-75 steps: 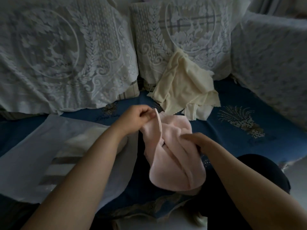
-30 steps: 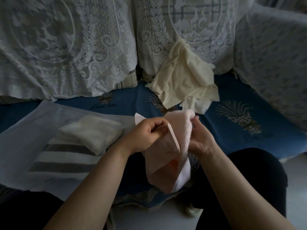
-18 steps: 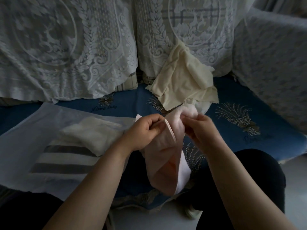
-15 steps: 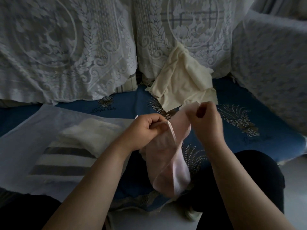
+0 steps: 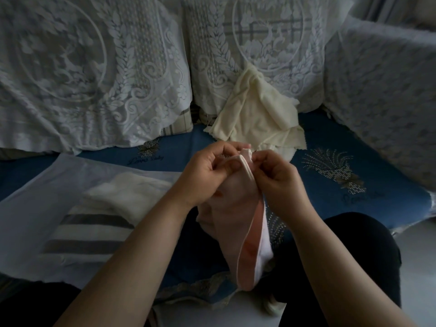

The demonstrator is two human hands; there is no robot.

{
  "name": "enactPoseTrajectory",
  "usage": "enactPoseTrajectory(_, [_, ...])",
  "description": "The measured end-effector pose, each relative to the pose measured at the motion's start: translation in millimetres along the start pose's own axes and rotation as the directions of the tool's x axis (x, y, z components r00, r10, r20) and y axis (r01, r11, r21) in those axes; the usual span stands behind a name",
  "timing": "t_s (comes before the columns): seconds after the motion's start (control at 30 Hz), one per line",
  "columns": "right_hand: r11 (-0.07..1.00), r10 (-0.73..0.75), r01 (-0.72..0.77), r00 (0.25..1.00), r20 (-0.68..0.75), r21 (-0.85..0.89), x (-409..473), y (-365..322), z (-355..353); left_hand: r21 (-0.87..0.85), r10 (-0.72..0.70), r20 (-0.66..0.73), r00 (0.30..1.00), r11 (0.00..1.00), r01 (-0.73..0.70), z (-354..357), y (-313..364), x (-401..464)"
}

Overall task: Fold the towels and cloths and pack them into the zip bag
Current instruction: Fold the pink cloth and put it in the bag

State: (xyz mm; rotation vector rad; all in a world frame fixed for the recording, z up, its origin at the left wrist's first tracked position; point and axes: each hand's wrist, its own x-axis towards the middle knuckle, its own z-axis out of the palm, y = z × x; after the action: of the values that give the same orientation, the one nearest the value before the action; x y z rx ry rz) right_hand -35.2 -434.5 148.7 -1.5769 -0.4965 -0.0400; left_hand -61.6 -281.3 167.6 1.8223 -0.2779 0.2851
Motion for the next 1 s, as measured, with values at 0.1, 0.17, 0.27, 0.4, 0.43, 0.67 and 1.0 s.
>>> enactPoseTrajectory(0.1, [0.998, -0.003, 0.002, 1.000, -0.007, -0.056, 0, 2, -1, 0.041, -0.004, -0.003, 1.000, 0.999, 0.004, -3, 2, 6])
enactPoseTrajectory(0.17, [0.997, -0.015, 0.014, 1.000, -0.004, -0.080, 1, -1, -1, 0.129, -0.024, 0.040, 0.999, 0.992, 0.018, -6, 3, 11])
enactPoseTrajectory(0.27, [0.989, -0.025, 0.023, 1.000, -0.015, -0.149, 4, -4, -2, 0.251, -0.012, 0.064, 0.998, 0.968, -0.004, -7, 4, 19])
enactPoseTrajectory(0.4, [0.807, 0.074, -0.084, 0.996, -0.041, -0.585, 10, -2, -7, 0.408, 0.229, -0.241, 0.943, 0.906, -0.116, -19, 12, 43])
enactPoseTrajectory(0.43, [0.723, 0.113, -0.109, 0.993, -0.038, -0.682, 11, 2, -10, 0.397, 0.242, -0.362, 0.900, 0.914, -0.086, -27, 15, 51])
enactPoseTrajectory(0.67, [0.448, 0.426, -0.312, 0.898, -0.107, -0.838, 20, 25, -54, 0.109, 0.013, -0.868, 0.497, 0.980, 0.166, -91, -12, 92])
enactPoseTrajectory(1.0, [0.934, 0.339, -0.339, 0.941, -0.017, -0.109, 54, -87, -111, 0.190, 0.189, -0.943, 0.273, 0.981, -0.023, -104, 3, 98])
